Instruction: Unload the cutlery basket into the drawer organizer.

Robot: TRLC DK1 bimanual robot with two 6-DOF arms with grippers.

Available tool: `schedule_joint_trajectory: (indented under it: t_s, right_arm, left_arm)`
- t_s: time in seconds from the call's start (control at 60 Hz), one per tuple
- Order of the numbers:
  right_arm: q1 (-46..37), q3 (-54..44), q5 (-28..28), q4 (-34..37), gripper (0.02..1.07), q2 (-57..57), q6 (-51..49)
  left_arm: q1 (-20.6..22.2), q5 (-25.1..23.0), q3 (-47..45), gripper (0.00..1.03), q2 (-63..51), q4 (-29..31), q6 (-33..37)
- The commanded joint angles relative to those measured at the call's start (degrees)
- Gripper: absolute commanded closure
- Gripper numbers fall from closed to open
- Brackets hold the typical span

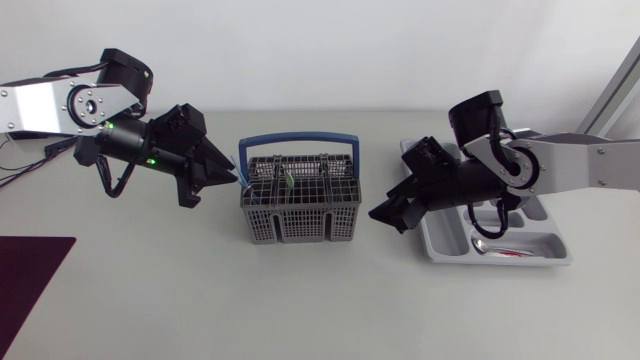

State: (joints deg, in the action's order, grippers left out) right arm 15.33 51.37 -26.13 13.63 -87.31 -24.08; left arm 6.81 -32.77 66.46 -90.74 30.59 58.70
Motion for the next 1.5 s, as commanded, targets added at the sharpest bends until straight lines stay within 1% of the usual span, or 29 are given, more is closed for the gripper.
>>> schedule_joint_trajectory:
  t_s: [0.0,0.117,0.217,0.317,0.433,0.617,1.0,1.233,1.3,1.483]
  right_arm:
    - [0.49,-1.36,-0.15,-0.27,0.20,-0.23,-0.53]
    - [0.49,-1.54,-0.06,-0.27,0.20,-0.23,-0.62]
    - [0.49,-1.63,-0.15,-0.27,0.20,-0.14,-0.62]
    - [0.49,-1.72,-0.15,-0.27,0.19,-0.14,-0.62]
    - [0.58,-1.98,-0.15,-0.53,0.18,-0.06,-0.53]
    - [0.75,-2.16,-0.06,-0.62,0.18,0.30,-0.53]
    - [1.63,-2.16,0.38,-0.18,0.15,2.41,-0.18]
    - [3.48,-2.86,2.14,0.61,0.15,4.78,-0.01]
    - [3.65,-3.12,2.58,0.79,0.15,5.75,-0.01]
    - [4.71,-3.91,3.89,0.79,0.15,7.85,0.08]
  left_arm:
    - [0.40,-0.71,-0.10,0.67,1.18,0.44,0.81]
    - [0.40,-0.71,-0.19,0.79,1.18,0.44,0.72]
    - [0.22,-0.71,-0.45,0.81,1.09,0.52,0.81]
    - [0.22,-0.62,-0.27,0.87,1.09,0.52,0.72]
    - [0.22,-0.54,-0.54,0.88,1.18,0.88,0.81]
    - [0.49,-0.54,-0.89,0.93,1.79,2.55,2.56]
    - [0.13,-0.71,5.61,0.94,2.58,10.02,2.74]
    - [0.05,-0.71,10.62,0.94,4.08,14.50,2.91]
    - [-0.13,-0.71,13.08,0.94,4.69,17.31,3.62]
    - [-1.18,-0.62,17.39,0.94,6.36,21.35,4.32]
